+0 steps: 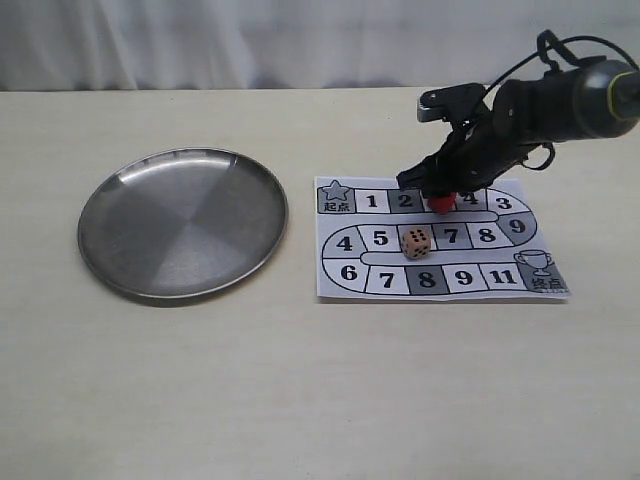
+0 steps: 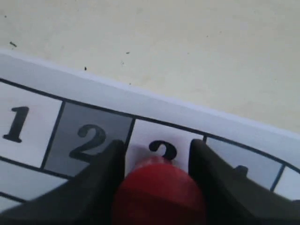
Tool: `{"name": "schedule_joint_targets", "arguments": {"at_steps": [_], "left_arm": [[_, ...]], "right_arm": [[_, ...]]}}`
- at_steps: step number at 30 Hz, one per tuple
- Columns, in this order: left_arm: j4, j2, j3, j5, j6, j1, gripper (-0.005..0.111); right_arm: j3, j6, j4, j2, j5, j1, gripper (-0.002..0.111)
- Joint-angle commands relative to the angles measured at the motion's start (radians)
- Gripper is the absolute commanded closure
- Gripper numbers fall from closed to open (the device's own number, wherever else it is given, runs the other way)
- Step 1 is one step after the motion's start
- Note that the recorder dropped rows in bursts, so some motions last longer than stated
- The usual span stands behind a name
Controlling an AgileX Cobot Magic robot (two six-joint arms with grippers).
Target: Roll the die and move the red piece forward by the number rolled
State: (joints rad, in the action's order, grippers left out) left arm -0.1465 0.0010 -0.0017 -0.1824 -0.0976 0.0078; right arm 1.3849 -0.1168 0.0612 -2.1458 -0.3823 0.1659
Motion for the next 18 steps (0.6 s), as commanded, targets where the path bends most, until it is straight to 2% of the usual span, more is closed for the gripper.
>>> {"name": "schedule_joint_targets", "arguments": {"at_steps": [1,7,13,18], "left_arm": [[0.002,-0.001,0.002,0.009,-0.001,-0.008,0.107],[0.002,-0.001,0.002,0.009,-0.001,-0.008,0.107],[0.002,-0.001,0.002,0.009,-0.001,-0.008,0.107],[0.002,-0.001,0.002,0.009,-0.001,-0.008,0.107]], "right_arm": [[-0.001,0.000,-0.002,0.118,-0.072,-0.003,0.089],[-0.012,0.000,-0.047,0.186,-0.090,-0.006,0.089],[-0.094,0.021,-0.050,0.156,0.086,-0.062,0.089],[-0.122,0.054,-0.040,0.099,0.138,-0.099,0.089]]}}
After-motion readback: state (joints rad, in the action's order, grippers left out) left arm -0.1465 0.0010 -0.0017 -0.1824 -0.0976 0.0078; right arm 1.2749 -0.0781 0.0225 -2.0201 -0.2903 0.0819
